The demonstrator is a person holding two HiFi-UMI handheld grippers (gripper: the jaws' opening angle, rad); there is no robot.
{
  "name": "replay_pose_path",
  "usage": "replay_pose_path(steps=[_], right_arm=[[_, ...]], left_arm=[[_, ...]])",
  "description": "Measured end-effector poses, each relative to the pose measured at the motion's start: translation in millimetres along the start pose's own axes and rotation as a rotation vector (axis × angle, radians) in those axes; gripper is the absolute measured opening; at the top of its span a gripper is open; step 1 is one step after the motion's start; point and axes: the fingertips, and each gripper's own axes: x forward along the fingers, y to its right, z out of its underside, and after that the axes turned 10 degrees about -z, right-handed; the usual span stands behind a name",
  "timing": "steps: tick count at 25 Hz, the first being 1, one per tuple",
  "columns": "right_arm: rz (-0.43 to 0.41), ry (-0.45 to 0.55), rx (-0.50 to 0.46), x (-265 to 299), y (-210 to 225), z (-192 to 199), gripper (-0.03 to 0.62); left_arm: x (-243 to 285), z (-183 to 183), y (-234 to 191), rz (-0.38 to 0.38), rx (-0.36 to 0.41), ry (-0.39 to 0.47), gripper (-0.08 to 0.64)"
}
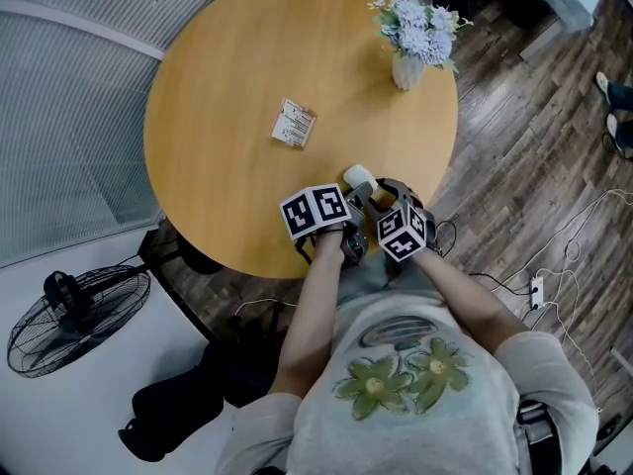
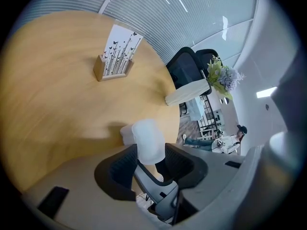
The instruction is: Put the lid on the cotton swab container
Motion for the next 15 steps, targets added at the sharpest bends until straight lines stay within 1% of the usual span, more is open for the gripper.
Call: replay_pose_path(steps=[7, 15], right_arm=[[-0.006, -0.005, -0.006, 0.3, -0.4, 1.1, 0.176], [-0.009, -0.003, -0.007, 0.3, -0.2, 0.2, 0.176]], left_arm=[[5.7, 0.3, 0.6, -0.031, 0.023, -0.007, 0.178], [11.3, 0.3, 1.0, -0.049, 0.015, -0.019, 0.181]])
